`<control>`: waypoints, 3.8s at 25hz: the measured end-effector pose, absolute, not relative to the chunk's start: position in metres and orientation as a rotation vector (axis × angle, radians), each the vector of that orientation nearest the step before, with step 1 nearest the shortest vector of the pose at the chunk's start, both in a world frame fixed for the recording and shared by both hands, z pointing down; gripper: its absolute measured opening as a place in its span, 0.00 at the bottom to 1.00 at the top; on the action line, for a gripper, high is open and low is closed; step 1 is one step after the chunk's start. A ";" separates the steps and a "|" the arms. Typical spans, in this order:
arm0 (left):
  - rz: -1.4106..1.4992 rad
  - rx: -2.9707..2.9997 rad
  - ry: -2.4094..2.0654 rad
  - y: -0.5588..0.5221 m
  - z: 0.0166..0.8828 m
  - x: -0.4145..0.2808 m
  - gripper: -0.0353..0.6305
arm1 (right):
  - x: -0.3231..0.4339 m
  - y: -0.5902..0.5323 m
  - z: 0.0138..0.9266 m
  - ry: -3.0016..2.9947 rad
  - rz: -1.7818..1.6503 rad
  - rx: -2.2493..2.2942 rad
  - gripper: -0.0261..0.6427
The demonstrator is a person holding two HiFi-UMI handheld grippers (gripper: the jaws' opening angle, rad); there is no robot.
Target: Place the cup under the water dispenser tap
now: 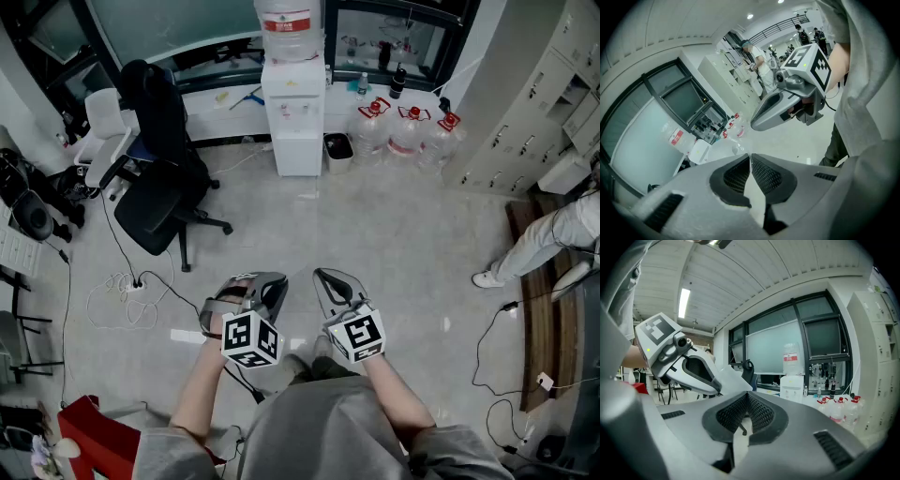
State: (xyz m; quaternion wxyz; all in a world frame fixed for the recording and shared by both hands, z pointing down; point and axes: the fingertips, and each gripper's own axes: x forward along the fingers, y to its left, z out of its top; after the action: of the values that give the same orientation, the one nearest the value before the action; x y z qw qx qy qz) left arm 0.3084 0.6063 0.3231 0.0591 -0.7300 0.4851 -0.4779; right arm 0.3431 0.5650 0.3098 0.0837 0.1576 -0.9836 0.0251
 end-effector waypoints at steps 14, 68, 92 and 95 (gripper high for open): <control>-1.549 -2.191 1.448 0.543 0.330 0.299 0.08 | 0.341 0.501 0.320 -2.954 0.098 0.460 0.06; -1.386 -2.483 1.494 0.218 0.389 -0.030 0.08 | 0.013 0.183 0.365 -2.864 0.153 0.690 0.06; -1.576 -2.513 1.301 0.058 0.498 -0.134 0.08 | -0.065 0.017 0.458 -2.728 0.421 0.898 0.06; -1.590 -2.539 1.233 0.039 0.518 -0.154 0.08 | -0.084 -0.005 0.476 -2.686 0.446 0.951 0.06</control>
State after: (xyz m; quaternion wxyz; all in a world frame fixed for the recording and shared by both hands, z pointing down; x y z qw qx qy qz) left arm -0.1544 0.0390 0.5177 -0.0490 -0.7828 0.3801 -0.4902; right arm -0.0839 -0.0046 0.4755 0.1283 0.3271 -0.9236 0.1534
